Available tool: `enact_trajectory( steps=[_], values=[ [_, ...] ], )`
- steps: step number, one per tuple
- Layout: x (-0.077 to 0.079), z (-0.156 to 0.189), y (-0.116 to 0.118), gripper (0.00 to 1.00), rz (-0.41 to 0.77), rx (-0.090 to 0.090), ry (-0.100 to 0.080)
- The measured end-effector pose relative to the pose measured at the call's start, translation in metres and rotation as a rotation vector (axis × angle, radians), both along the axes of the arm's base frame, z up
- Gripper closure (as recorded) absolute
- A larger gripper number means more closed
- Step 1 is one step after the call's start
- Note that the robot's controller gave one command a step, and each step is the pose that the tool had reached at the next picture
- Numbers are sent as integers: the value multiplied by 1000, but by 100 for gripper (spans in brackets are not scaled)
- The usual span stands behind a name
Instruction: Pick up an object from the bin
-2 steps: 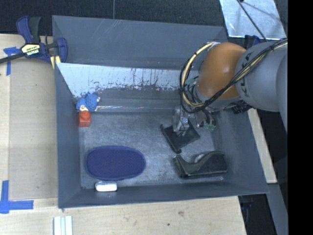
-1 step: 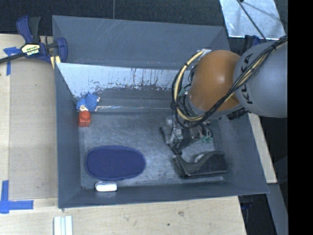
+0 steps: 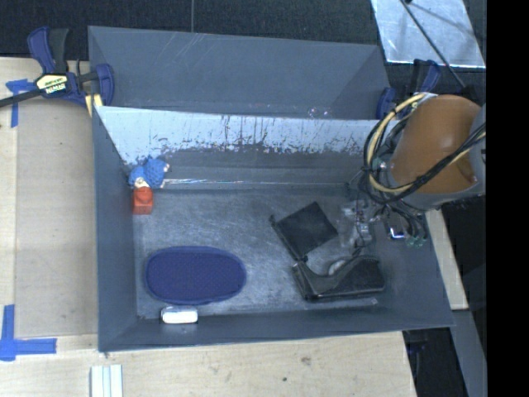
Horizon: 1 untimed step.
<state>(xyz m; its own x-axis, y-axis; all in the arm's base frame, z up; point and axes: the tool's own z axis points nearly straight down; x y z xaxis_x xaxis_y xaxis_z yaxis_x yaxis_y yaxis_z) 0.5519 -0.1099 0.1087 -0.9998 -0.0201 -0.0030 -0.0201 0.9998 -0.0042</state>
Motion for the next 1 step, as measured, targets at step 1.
enact_trajectory(
  steps=[1],
  values=[
    [2, 1, 6, 0, 7, 4, -3]
  ],
)
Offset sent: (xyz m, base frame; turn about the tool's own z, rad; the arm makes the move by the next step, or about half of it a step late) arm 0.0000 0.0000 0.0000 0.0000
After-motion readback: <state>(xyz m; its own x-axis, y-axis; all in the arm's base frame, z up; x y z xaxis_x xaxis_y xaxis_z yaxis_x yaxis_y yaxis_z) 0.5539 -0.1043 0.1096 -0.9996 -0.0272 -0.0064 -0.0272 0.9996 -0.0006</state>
